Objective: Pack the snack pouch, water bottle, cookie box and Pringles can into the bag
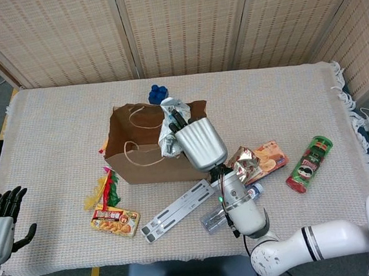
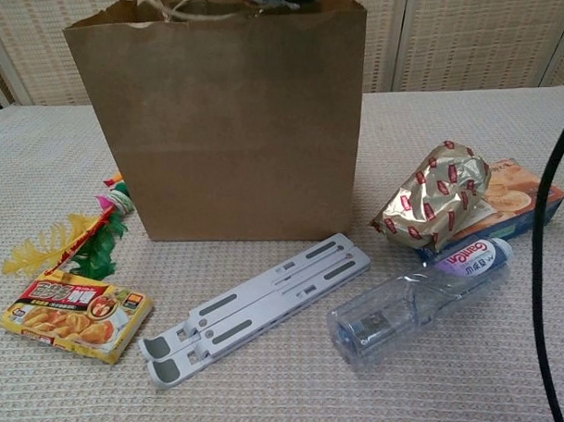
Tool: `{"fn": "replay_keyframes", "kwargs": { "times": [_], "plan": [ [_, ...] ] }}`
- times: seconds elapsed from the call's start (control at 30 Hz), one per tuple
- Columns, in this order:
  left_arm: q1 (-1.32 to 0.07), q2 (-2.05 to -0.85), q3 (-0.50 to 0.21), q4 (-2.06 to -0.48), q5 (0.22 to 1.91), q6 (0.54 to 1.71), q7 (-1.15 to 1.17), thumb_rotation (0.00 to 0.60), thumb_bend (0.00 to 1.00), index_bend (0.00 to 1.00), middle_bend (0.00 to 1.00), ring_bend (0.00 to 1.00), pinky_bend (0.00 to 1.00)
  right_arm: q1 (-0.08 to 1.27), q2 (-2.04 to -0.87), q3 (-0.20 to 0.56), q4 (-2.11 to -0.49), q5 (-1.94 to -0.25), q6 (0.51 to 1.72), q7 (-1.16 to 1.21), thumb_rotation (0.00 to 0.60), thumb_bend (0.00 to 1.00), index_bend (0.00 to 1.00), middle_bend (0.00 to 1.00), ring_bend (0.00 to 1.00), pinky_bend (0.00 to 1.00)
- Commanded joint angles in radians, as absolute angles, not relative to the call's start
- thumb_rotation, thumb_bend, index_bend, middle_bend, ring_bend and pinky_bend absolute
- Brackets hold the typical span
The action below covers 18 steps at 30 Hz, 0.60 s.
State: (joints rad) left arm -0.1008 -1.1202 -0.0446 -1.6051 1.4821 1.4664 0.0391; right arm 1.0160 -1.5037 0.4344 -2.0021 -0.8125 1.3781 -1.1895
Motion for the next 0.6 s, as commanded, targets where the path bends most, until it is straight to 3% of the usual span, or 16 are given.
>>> {"fn": "replay_keyframes", "kwargs": {
  "times": [0.03, 0.1, 0.17, 0.33, 0.6],
  "plan": [
    [-0.101, -1.120, -0.044, -1.605, 1.483, 1.466, 0.038, 0.600, 0.36, 0.00, 0.00, 0.00, 0.00, 1.030, -1.526, 0.413, -1.980, -0.791, 1.400, -1.206, 0.600, 0.46, 0.73, 0.60, 0.60, 0.68],
    [-0.101, -1.120, -0.044, -1.604, 1.483, 1.466, 0.037, 0.600, 0.36, 0.00, 0.00, 0.00, 0.00, 1.033, -1.528, 0.411, -1.983, -0.758, 1.415, -1.215, 0.600, 0.44, 0.63, 0.59, 0.55, 0.64],
    [-0.101, -1.120, -0.044, -1.604, 1.483, 1.466, 0.037, 0.600, 0.36, 0.00, 0.00, 0.00, 0.00, 1.036, -1.526, 0.416, -1.989, -0.732, 1.432, -1.220, 0.600, 0.35, 0.47, 0.54, 0.49, 0.60],
    [-0.101, -1.120, -0.044, -1.605, 1.482, 1.467, 0.041, 0.600, 0.36, 0.00, 0.00, 0.00, 0.00, 1.031, -1.512, 0.416, -1.998, -0.730, 1.457, -1.194, 0.600, 0.16, 0.02, 0.32, 0.30, 0.50],
    [-0.101, -1.121, -0.045, -1.608, 1.479, 1.468, 0.049, 0.600, 0.36, 0.00, 0.00, 0.00, 0.00, 1.025, -1.488, 0.404, -2.015, -0.734, 1.481, -1.168, 0.600, 0.13, 0.00, 0.19, 0.25, 0.42]
  ]
}}
